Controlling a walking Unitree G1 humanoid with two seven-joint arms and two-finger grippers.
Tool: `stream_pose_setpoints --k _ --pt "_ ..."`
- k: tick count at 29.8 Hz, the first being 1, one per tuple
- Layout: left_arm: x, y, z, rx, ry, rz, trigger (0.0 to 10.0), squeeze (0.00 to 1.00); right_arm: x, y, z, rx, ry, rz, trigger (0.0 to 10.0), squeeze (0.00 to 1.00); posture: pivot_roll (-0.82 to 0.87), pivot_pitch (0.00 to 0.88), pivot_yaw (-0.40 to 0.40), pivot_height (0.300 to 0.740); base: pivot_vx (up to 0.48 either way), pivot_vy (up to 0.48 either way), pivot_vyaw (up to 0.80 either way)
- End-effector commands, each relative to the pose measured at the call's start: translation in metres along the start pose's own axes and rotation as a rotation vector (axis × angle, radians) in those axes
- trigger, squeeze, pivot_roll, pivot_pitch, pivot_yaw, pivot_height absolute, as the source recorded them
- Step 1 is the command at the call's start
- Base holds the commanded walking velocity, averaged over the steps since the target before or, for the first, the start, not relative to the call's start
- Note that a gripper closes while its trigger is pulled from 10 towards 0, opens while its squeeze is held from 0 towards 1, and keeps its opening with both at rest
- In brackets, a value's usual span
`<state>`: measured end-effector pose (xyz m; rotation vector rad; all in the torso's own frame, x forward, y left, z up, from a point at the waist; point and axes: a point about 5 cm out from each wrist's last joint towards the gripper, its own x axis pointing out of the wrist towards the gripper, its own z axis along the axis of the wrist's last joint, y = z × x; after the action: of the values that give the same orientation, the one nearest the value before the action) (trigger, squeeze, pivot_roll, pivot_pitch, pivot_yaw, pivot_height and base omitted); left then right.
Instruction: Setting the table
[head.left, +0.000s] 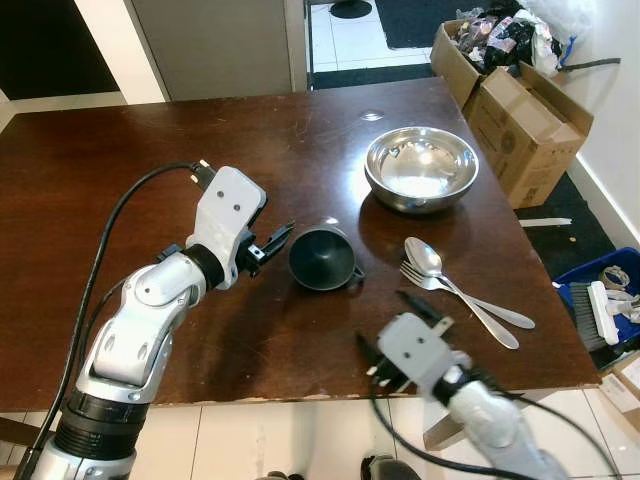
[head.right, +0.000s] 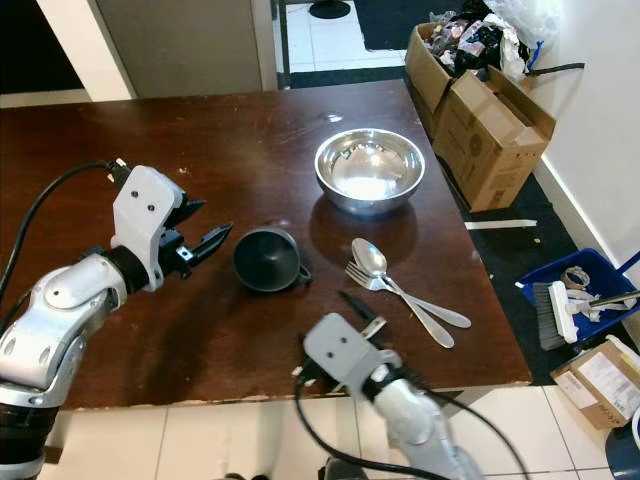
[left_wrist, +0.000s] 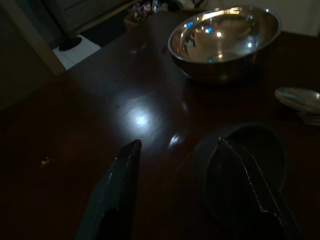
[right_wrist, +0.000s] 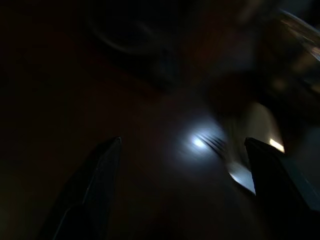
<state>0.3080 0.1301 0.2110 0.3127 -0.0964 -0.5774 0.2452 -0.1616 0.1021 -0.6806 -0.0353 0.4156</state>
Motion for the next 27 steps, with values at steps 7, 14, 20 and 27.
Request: stream_pose_setpoints --k 7,14,20,27 --pt "0.015 -0.003 0.004 -0.017 -0.016 -0.007 10.0 0.00 0.004 -0.013 -0.020 -0.041 -0.006 -0.090 10.0 0.00 -0.12 0.123 0.134 0.740 0.000 0.000 0.00" --pt "0.028 -0.004 0.019 0.025 -0.045 -0.038 10.0 0.00 0.023 -0.007 -0.022 -0.043 -0.040 -0.051 10.0 0.00 -0.08 0.150 0.148 0.740 0.000 0.000 0.00" --pt "0.043 -0.012 0.034 0.087 -0.038 -0.117 10.0 0.00 0.048 -0.016 -0.005 -0.064 -0.140 -0.026 10.0 0.00 -0.05 0.166 0.160 0.740 0.000 0.000 0.00" --pt "0.050 -0.014 0.041 0.091 -0.041 -0.140 10.0 0.00 0.060 -0.002 0.001 -0.101 -0.203 0.077 10.0 0.00 -0.04 0.183 0.166 0.740 0.000 0.000 0.00"
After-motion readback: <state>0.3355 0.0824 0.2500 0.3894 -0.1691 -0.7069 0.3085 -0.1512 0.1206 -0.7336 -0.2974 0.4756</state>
